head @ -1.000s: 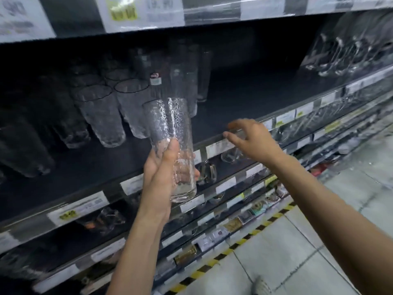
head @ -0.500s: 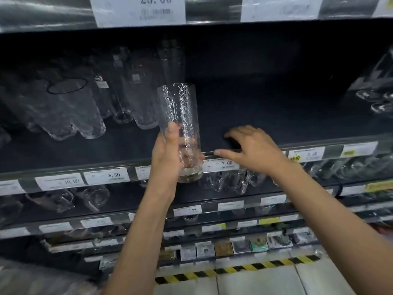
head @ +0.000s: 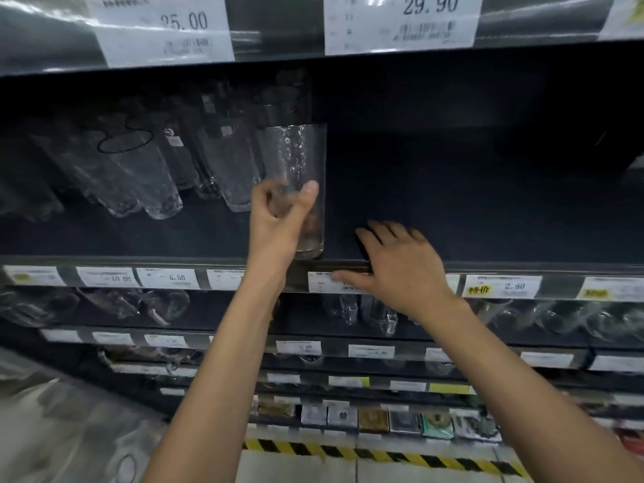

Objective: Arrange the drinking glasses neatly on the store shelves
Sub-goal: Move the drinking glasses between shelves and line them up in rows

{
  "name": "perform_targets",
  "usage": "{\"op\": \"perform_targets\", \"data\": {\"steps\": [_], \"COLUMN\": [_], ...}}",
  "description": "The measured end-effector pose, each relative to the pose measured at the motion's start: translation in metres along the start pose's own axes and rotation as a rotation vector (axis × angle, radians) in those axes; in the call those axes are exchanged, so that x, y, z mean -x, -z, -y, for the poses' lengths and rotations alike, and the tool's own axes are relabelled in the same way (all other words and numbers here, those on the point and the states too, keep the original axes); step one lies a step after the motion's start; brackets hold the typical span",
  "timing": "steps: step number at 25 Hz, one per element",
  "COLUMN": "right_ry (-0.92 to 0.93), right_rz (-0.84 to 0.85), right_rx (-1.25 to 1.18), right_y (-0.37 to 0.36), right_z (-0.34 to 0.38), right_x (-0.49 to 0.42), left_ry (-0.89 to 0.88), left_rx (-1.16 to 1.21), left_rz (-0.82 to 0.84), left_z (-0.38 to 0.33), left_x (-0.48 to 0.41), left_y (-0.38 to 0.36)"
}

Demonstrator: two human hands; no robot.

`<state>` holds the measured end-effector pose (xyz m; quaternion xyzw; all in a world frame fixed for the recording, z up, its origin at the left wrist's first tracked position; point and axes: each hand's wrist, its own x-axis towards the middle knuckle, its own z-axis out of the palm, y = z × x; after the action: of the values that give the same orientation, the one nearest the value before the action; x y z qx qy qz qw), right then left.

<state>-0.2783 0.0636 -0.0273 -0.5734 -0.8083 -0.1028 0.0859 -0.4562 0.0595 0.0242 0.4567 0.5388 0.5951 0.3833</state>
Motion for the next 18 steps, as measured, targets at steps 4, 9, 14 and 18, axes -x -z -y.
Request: {"op": "perform_targets", "data": {"steps": [4, 9, 14, 18], "right_ry": [0.004, 0.012, 0.012, 0.010], "right_rz": [-0.041, -0.033, -0.027, -0.039], "right_rx": [0.008, 0.023, 0.011, 0.011], "right_y": [-0.002, -0.001, -0.002, -0.003], "right_z": [0.000, -0.001, -0.001, -0.001], "right_x": [0.002, 0.002, 0.002, 0.002], "left_ry": [-0.043, -0.050, -0.054, -0.054], "left_rx": [0.006, -0.083, -0.193, -0.406], "left_rz": [-0.083, -0.047, -0.053, -0.041], "left_z": [0.007, 0.014, 0.008, 0.014], "left_x": [-0.008, -0.020, -0.027, -0.021], "left_y": [-0.005, -0.002, 0.001, 0.013]}}
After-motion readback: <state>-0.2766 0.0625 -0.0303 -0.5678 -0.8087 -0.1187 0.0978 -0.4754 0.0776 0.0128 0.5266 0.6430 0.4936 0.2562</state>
